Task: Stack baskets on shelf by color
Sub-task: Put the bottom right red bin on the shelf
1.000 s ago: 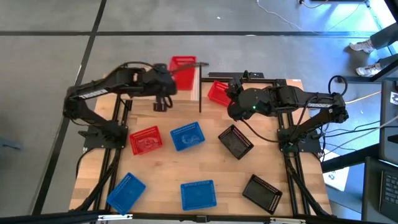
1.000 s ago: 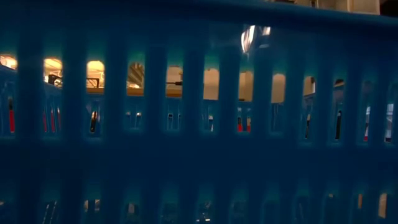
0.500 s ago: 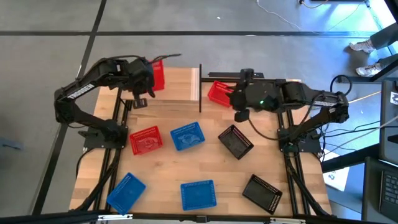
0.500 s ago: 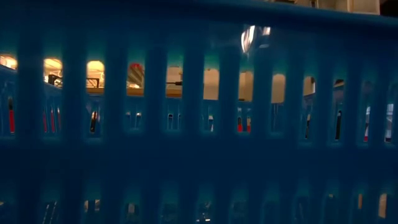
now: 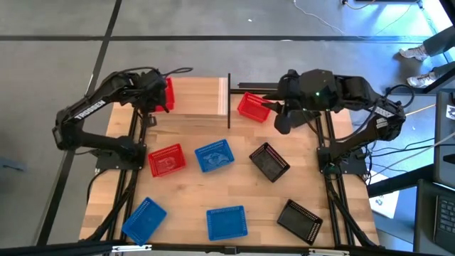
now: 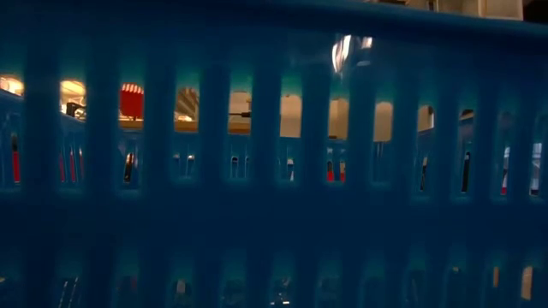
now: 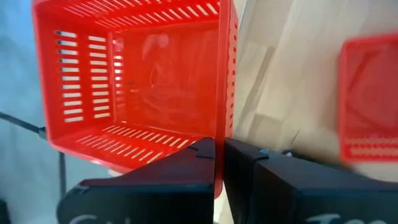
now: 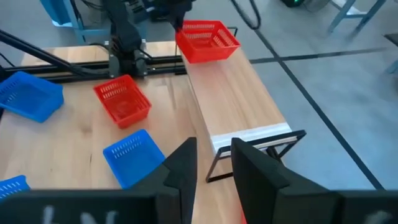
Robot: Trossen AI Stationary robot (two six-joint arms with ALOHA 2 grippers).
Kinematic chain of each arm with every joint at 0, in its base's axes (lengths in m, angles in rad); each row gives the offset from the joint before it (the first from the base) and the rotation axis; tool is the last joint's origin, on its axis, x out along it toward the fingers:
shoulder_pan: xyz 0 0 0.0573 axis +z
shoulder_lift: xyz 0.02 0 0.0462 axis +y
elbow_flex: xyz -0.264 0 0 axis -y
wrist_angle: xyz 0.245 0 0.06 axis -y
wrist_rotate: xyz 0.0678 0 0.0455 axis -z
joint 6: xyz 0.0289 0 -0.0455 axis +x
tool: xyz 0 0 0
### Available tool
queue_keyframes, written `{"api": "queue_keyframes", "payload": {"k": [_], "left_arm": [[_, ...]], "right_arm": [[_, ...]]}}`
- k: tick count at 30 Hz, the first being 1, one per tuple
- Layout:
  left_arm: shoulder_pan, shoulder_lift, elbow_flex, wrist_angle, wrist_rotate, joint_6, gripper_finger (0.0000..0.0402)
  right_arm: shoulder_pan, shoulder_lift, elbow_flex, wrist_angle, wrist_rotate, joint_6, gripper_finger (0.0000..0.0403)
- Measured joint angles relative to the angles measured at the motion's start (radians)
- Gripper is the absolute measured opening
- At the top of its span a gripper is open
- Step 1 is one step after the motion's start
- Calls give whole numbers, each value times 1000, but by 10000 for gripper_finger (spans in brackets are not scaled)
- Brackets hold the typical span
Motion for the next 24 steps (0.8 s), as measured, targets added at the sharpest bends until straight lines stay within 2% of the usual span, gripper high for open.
{"api": "queue_keyframes", "payload": {"k": [5, 10, 19, 24], "left_arm": [[47, -30, -89, 15, 0, 120, 0], [98, -51, -146, 96, -10, 239, 0], [194, -51, -176, 107, -1, 415, 0], [242, -51, -177, 106, 1, 432, 4]], "right_arm": [[-11, 0, 0, -1, 1, -4, 100], [-11, 0, 0, -1, 0, -28, 100], [-11, 0, 0, -1, 0, -30, 100], [-11, 0, 0, -1, 0, -30, 100]]}}
